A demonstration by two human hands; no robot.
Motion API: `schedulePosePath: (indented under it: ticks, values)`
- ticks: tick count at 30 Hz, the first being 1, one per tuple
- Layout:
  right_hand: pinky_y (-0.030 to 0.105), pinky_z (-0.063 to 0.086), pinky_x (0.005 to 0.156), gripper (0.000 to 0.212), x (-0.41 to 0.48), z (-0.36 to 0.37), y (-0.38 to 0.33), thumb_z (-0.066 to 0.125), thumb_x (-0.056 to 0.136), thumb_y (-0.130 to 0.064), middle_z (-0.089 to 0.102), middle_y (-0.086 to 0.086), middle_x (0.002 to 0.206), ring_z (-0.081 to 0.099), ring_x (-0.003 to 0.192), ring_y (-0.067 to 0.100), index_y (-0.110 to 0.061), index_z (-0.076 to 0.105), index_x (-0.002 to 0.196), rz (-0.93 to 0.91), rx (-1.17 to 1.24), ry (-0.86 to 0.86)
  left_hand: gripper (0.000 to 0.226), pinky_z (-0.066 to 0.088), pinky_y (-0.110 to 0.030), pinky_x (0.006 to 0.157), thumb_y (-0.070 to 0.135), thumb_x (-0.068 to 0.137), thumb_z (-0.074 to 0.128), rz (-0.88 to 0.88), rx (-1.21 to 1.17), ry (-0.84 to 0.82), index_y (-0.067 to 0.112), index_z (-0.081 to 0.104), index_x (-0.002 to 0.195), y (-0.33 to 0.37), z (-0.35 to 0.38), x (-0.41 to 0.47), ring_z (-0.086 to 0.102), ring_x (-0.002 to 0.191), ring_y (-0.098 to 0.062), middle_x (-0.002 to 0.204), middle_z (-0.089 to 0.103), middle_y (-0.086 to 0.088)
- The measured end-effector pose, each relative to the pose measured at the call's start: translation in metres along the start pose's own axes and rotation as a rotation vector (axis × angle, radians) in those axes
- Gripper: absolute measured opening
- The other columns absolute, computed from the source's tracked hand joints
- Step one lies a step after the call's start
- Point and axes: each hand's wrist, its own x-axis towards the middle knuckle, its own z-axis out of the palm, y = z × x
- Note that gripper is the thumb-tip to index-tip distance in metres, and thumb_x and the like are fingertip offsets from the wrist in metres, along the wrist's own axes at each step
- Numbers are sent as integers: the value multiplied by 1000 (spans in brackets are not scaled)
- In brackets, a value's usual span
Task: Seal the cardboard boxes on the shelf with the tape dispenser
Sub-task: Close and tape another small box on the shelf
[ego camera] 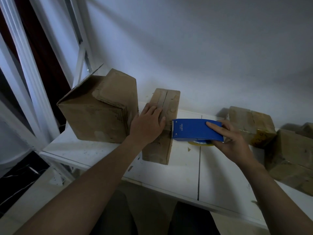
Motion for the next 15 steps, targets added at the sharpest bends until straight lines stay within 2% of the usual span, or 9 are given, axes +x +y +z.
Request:
schedulePosePath:
  ticks: [3,8,10,13,15]
  values:
    - [15,45,96,68,-1,-10,-8,72,80,-19,55,11,120,49,105,16,-31,48,142,-33,-32,-19,64,38,-51,113,50,99,16,9,-13,7,18,44,148,-2,2,-1,25,150,-24,157,40,-4]
    - [33,53,88,61,-7,-25,-13,70,83,-28,54,15,123,54,103,24,-32,49,141,-56,-127,-11,60,25,-55,119,46,101,15,18,5,-12,20,42,148,-3,2,-1,22,152,-24,158,39,-2]
    - [38,56,83,62,-17,-42,-6,75,87,-21,54,16,122,55,99,24,-32,48,142,-69,-184,20,60,27,-56,118,45,101,15,18,1,-6,20,43,147,-3,1,-1,22,151,-25,157,40,-2]
    - [39,57,82,86,-35,-60,2,83,77,0,53,16,122,56,99,27,-33,42,146,-51,-258,-16,60,29,-57,115,44,99,16,18,22,10,19,49,143,1,0,-3,28,148,-26,151,46,-2]
    - [43,59,78,90,-37,-60,0,83,75,0,52,14,121,56,97,27,-36,42,146,-31,-278,-45,59,28,-60,113,42,98,16,43,62,45,19,53,138,3,-2,-4,35,144,-26,145,52,-2]
